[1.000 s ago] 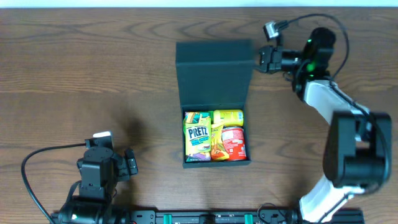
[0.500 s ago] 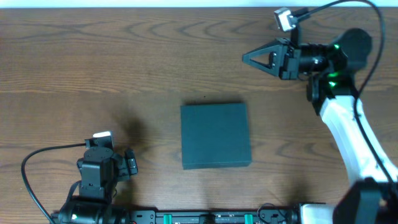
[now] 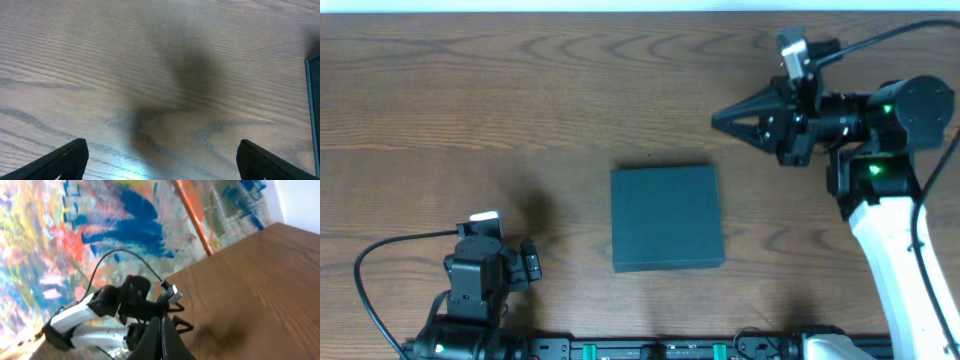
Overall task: Pack container
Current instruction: 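Swing the right gripper around to the box's front right corner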
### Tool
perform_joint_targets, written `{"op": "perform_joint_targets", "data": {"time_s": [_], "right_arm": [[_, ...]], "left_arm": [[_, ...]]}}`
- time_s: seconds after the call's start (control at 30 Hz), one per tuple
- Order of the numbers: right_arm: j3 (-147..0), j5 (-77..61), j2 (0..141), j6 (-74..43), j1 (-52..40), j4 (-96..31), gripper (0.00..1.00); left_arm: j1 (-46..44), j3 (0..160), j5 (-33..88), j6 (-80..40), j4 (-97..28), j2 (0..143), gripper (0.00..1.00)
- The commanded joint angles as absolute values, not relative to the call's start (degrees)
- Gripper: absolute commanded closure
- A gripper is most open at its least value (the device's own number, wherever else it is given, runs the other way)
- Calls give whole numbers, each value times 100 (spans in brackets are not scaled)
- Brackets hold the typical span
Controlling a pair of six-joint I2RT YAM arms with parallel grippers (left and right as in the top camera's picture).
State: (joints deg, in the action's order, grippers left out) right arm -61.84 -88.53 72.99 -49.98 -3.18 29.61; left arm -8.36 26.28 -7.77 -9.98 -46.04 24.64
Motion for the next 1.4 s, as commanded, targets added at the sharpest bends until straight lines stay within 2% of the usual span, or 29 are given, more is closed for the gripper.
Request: {"op": "perform_joint_targets", "data": {"time_s": [0.0,0.27,0.47,0.67,0.83,1.0,1.37], "right_arm": [[-5977,-8923,7102,-3793,-364,2421,98],[-5900,-8372,6761,-1671,-364,-427,98],[-5900,-6440,6477,-294,-443,-3197,99],[-5900,-4689,6163,397,-742,-5151,99],[-5900,-3164,5977,421,-958,-6110,99],[-5900,-2880,5964,576,-1376,-6617,99],[-5328,-1933,6250,-1286,-3173,-6781,98]], "left_arm": [[-816,2626,-854,-880,-4591,2436,5],[-816,2628,-854,-880,-4591,2436,5],[-816,2628,-854,-880,-4591,2436,4],[-816,2628,-854,-880,-4591,2436,5],[-816,2628,-854,-880,-4591,2436,5],[-816,2626,-854,-880,-4591,2436,5],[-816,2628,-854,-880,-4591,2436,4]]}}
